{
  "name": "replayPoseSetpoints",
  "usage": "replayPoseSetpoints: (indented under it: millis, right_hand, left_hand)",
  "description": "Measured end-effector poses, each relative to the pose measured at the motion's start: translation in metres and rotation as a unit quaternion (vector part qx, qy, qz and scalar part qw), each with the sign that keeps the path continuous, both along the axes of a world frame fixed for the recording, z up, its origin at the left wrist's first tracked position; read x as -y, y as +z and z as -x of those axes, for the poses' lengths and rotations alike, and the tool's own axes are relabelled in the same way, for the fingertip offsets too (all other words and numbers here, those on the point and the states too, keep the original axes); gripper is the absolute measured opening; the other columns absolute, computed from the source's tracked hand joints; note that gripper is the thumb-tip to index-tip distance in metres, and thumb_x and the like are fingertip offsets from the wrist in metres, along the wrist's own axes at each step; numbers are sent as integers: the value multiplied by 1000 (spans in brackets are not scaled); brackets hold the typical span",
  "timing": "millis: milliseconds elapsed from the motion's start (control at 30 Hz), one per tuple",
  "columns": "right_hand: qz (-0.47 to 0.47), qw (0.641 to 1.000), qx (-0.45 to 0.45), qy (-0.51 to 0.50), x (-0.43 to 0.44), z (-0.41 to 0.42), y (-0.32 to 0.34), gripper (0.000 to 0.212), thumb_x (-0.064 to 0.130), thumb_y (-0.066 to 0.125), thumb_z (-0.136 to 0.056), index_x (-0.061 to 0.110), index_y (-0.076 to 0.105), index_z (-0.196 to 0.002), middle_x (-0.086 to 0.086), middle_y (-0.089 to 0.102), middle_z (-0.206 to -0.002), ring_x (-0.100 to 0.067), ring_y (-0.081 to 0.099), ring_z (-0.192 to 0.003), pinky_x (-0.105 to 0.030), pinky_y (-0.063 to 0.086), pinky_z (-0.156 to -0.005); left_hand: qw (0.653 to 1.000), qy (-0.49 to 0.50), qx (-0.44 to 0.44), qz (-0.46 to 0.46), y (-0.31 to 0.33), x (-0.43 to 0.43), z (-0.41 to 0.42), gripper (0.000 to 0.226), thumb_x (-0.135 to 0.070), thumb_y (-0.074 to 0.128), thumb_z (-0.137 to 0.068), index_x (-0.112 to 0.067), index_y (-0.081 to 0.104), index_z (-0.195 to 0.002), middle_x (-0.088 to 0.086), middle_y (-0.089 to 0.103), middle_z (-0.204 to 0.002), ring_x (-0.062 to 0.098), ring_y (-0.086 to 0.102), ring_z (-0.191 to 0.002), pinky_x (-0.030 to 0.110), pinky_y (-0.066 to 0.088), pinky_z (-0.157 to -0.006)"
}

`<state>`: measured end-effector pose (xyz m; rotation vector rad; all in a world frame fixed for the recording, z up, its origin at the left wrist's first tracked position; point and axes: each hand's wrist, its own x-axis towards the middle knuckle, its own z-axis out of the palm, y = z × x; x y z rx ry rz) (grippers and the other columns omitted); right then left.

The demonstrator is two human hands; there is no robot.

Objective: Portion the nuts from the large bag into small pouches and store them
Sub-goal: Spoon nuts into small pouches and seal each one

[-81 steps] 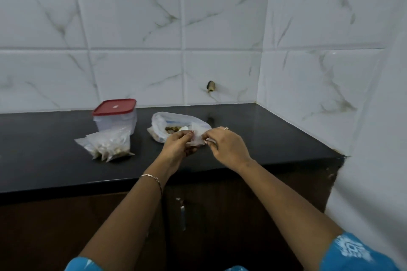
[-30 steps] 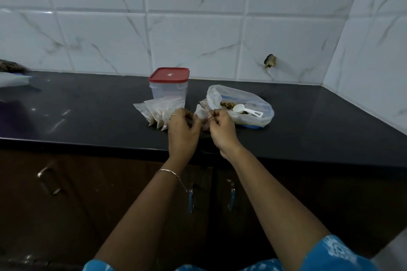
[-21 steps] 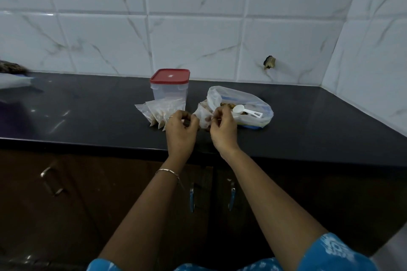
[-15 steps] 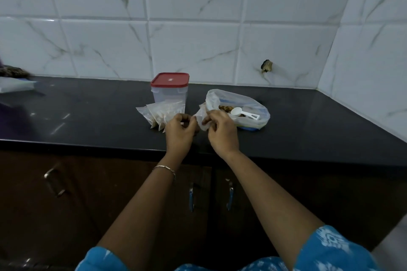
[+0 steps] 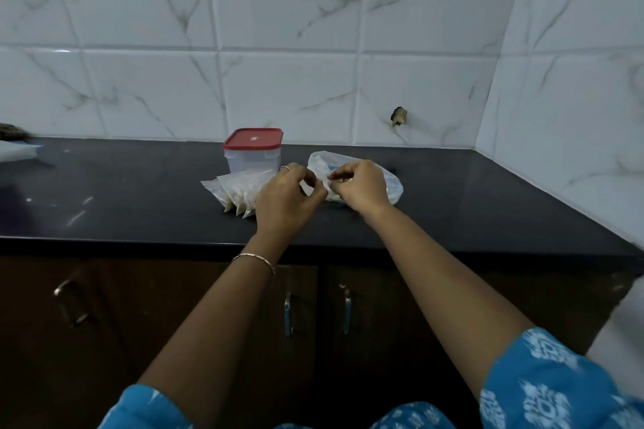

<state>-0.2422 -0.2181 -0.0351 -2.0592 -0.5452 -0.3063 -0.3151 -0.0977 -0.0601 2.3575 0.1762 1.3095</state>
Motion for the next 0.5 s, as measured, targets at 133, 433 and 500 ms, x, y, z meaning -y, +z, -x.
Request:
replayPoseSetpoints:
  millis: [133, 433, 500]
  right_hand:
    - [-2, 1000, -4, 31, 0, 1, 3, 19, 3, 71, -80, 13, 75, -95, 0, 73, -101, -12, 65, -89, -27, 54, -84]
    - [25, 996, -5, 88, -2, 4, 3, 30, 17, 85, -69, 20, 74, -97, 7, 71, -95, -7, 64, -89, -24, 53, -80]
    - [44, 995, 6, 92, -1, 4, 0, 27, 19, 85, -68, 25, 73, -91, 13, 68, -90, -5, 63, -88, -27, 55, -79]
  left_hand:
    - [997, -39, 42, -57, -7, -5, 3, 17, -33, 63, -84, -16, 66, -84, -3, 62, -89, 14, 55, -85, 29, 45, -62]
    - [984, -70, -115, -119, -15, -33, -7, 101, -65, 61, -69, -17, 25, -151, 2, 45, -146, 22, 35, -138, 51, 15, -117]
    - [988, -70, -103, -90, -14, -37, -10, 98, -73, 55, -66, -22, 35, -147, -2, 57, -134, 18, 46, -130, 51, 15, -117]
